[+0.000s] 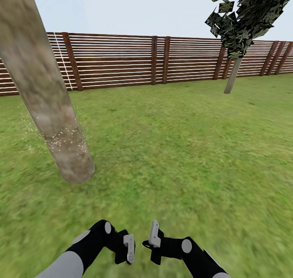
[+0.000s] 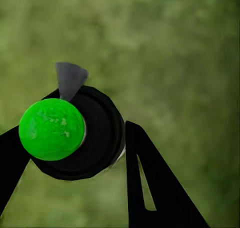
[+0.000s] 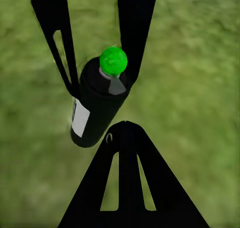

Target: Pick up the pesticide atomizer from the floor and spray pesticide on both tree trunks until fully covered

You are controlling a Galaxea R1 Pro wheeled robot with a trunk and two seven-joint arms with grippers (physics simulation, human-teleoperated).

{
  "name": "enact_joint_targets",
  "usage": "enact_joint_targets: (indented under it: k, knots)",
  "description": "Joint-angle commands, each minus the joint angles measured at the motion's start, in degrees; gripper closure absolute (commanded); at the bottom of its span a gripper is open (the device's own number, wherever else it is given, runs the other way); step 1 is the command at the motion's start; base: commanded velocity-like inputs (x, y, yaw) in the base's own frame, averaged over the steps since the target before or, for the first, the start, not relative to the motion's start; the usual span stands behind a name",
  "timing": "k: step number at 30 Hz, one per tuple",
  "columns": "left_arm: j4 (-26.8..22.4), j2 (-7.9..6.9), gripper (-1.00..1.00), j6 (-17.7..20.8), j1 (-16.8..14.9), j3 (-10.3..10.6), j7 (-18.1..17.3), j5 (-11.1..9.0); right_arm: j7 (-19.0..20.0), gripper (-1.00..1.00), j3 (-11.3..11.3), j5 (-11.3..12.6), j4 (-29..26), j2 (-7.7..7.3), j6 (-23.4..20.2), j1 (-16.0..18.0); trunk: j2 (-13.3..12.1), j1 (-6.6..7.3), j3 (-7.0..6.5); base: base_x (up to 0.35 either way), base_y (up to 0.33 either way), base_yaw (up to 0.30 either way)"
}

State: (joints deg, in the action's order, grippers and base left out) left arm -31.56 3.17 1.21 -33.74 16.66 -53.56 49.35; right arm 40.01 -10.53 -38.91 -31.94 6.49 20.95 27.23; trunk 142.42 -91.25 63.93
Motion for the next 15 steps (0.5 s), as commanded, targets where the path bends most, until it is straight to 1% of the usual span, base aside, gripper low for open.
enact_joint_targets:
  k: [1,3,5,8,15]
  knots:
    - [-0.1,0.35,1.0,0.1,0.0,0.0,0.9,0.1,0.0,1.0,0.1,-0.6,-0.1,0.01,0.3,0.0,0.0,0.01,0.05,0.0,0.0,0.0]
    - [0.0,0.78,1.0,0.0,0.0,0.0,2.4,0.0,0.0,1.0,0.1,-0.6,-0.1,0.01,0.3,0.0,0.0,0.01,0.05,0.0,0.0,0.0]
    - [0.0,0.87,1.0,-0.2,0.0,0.0,2.6,0.0,0.0,1.0,0.1,-0.6,-0.1,0.01,0.3,0.0,0.0,0.01,0.05,0.0,0.0,0.0]
    - [0.1,1.49,1.0,-0.4,0.0,0.1,2.6,0.2,0.0,1.0,0.1,-0.6,-0.1,0.01,0.3,0.0,0.0,0.01,0.05,0.0,0.0,0.0]
    - [0.8,1.66,1.0,-0.6,0.0,0.2,2.1,0.3,0.0,1.0,0.1,-0.6,-0.1,0.01,0.3,0.0,0.0,0.01,0.05,0.0,0.0,0.0]
